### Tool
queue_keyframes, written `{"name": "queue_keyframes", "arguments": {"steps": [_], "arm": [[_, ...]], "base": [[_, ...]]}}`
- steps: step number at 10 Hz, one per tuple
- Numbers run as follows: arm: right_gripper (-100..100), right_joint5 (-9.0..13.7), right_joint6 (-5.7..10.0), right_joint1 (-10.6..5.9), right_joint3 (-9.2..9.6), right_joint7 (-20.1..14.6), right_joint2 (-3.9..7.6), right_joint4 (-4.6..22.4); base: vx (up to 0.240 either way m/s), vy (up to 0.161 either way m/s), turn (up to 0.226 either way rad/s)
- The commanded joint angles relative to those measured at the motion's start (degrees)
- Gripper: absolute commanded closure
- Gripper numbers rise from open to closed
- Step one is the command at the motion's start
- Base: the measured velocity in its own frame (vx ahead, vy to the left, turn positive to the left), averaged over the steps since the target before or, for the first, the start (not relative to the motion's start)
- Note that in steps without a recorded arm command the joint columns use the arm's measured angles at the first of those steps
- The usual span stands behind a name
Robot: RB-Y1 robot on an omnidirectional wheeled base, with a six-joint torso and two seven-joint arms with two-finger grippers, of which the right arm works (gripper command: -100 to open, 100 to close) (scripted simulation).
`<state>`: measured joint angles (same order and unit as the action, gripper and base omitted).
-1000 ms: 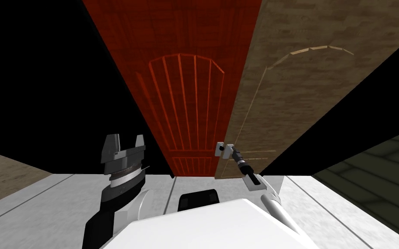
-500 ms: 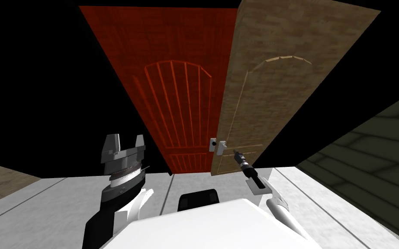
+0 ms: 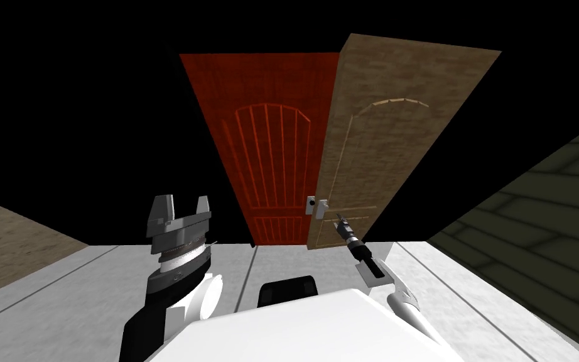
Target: Pull the door open
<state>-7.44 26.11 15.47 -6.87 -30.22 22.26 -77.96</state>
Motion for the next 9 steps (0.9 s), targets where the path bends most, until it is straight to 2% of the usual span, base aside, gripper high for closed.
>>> {"name": "queue_keyframes", "arguments": {"steps": [1,3,5,6,9], "arm": [[-100,0.3,-0.56,0.13,-1.28,0.5,0.26,1.3],[-100,0.7,-1.16,-0.24,-2.48,1.2,0.34,2.7],[-100,0.8,-1.38,-1.05,-2.63,1.6,0.09,3.2],[-100,0.7,-1.38,-1.70,-2.36,1.7,-0.17,3.2],[-100,0.5,-1.10,-3.43,-1.06,1.9,-0.97,2.7]], "base": [[-0.014,-0.085,-0.123],[0.041,-0.147,-0.102],[0.154,-0.096,0.029],[0.207,0.030,0.105],[0.194,0.127,0.128]]}}
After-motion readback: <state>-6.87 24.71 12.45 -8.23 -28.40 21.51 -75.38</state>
